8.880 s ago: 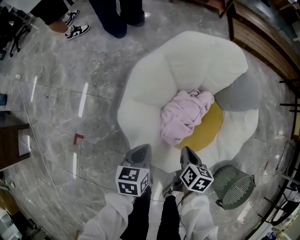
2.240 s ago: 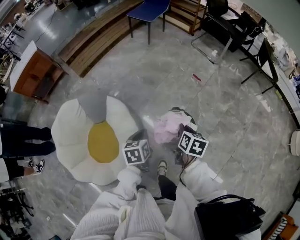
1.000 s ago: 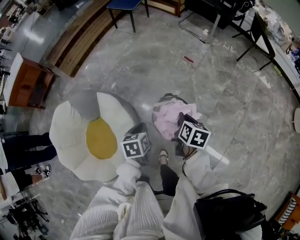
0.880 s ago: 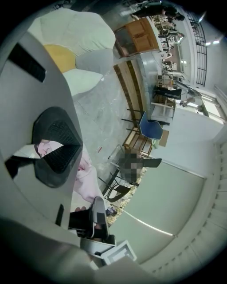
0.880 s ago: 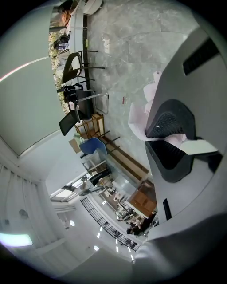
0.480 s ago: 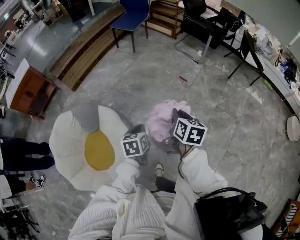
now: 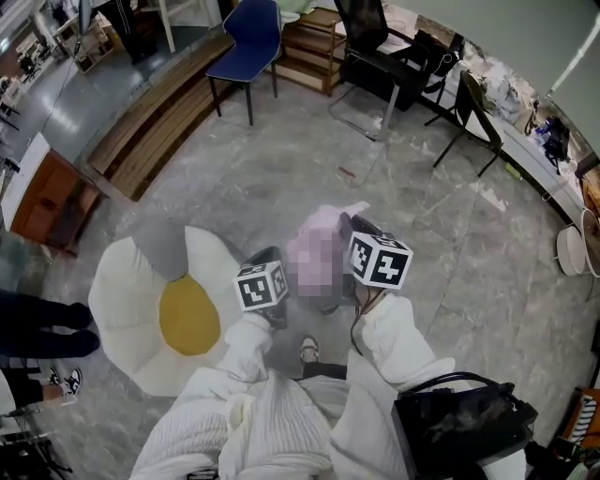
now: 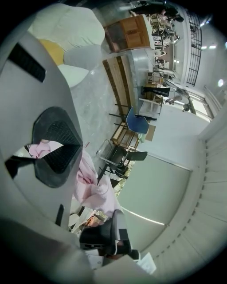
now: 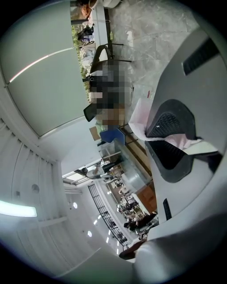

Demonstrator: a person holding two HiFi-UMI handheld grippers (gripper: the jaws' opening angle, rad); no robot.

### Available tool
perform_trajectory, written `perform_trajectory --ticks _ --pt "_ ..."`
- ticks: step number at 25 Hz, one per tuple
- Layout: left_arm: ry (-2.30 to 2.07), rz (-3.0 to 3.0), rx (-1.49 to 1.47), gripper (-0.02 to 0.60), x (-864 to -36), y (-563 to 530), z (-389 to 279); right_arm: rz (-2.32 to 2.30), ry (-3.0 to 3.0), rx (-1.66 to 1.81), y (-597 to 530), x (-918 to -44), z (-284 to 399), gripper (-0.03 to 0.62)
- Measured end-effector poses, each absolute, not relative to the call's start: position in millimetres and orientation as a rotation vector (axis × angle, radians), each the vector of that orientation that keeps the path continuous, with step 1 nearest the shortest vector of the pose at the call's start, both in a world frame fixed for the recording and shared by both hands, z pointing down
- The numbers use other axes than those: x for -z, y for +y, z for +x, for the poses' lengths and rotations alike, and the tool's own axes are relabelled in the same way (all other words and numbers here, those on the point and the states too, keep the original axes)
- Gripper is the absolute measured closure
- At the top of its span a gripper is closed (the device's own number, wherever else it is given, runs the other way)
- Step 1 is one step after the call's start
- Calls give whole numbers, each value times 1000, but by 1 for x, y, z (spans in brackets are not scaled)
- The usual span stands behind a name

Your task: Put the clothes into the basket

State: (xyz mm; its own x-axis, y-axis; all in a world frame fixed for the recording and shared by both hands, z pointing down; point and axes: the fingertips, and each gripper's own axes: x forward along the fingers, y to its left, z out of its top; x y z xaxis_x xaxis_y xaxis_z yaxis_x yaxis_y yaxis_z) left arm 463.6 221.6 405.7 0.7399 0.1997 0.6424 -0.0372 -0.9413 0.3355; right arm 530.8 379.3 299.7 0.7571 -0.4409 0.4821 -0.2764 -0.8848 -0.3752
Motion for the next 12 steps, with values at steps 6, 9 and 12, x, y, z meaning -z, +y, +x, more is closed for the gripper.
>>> perform_trajectory --ticks 6,9,12 --pt "160 2603 -1033 578 -407 232 467 -2674 547 870 389 -303 525 562" --pt "179 2609 -1050 578 -411 236 461 -2655 530 924 392 -322 515 562" --pt "171 2614 -1084 578 -422 232 452 -2629 509 988 391 -351 506 562"
